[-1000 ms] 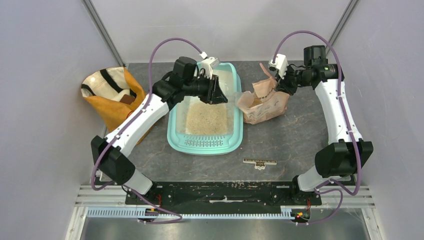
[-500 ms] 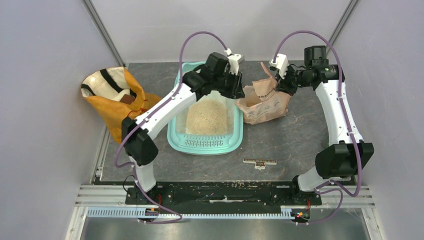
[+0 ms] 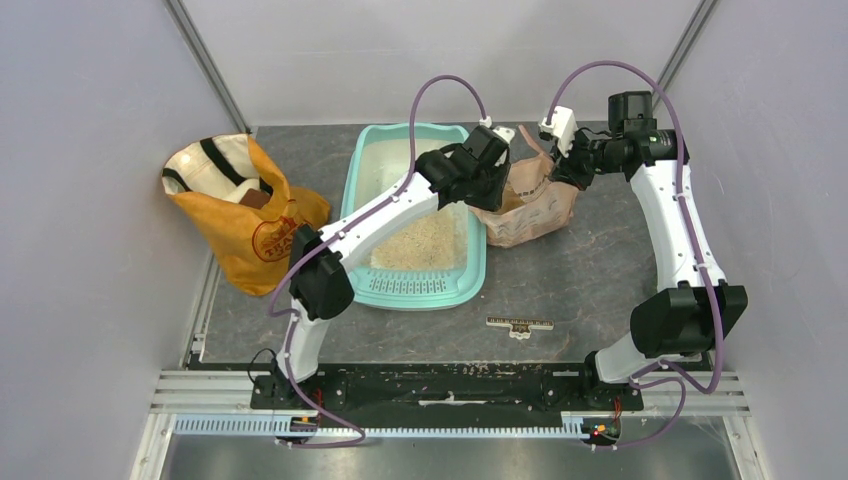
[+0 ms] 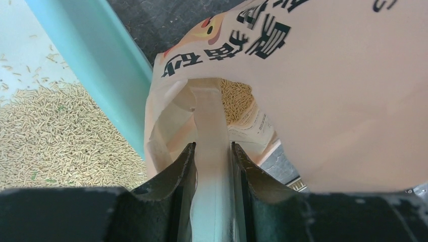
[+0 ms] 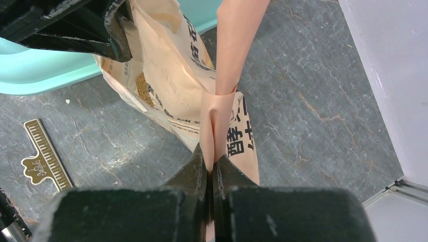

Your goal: Fill the litter box with clean litter

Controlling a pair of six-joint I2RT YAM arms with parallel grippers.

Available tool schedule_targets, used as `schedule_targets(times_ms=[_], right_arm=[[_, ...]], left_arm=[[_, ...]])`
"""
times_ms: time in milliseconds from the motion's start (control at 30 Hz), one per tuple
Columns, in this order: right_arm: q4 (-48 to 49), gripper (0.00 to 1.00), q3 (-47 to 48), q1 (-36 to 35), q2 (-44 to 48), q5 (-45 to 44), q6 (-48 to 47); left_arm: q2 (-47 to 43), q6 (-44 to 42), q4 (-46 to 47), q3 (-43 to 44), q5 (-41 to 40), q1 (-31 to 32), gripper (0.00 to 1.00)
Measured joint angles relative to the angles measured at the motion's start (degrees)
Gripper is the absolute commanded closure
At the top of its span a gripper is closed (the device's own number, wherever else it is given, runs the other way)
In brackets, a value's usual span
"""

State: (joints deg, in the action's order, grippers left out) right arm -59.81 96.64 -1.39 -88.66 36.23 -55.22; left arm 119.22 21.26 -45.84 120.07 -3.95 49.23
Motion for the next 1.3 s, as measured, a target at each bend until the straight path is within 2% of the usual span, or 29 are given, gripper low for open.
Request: schedule_targets(times_ms=[133, 333, 767, 1000, 1300], right_arm=[[0.0, 1.00, -0.2, 0.0, 0.0, 0.0, 0.2], [-0.7, 1.00, -0.3, 0.0, -0.5, 0.0, 0.8], [-0.9, 1.00, -0.3, 0.0, -0.6, 1.7, 1.7], [-0.9, 1.00, -0.3, 0.0, -0.6, 1.6, 1.9], [-1.0, 1.00, -0.3, 0.0, -0.6, 1.7, 1.3]], left_arm=[[0.7, 1.8, 0.1, 0.0, 1.4, -0.5, 0.98], [2.4, 5.1, 1.6, -0.2, 9.3, -2.8, 0.98], [4.9, 14.1, 15.4, -6.2, 28.8, -6.5, 0.98], [5.8, 27.3, 33.0, -14.6, 38.7, -8.4, 0.98], [5.9, 44.5, 60.8, -27.2, 45.4, -9.3, 0.98]])
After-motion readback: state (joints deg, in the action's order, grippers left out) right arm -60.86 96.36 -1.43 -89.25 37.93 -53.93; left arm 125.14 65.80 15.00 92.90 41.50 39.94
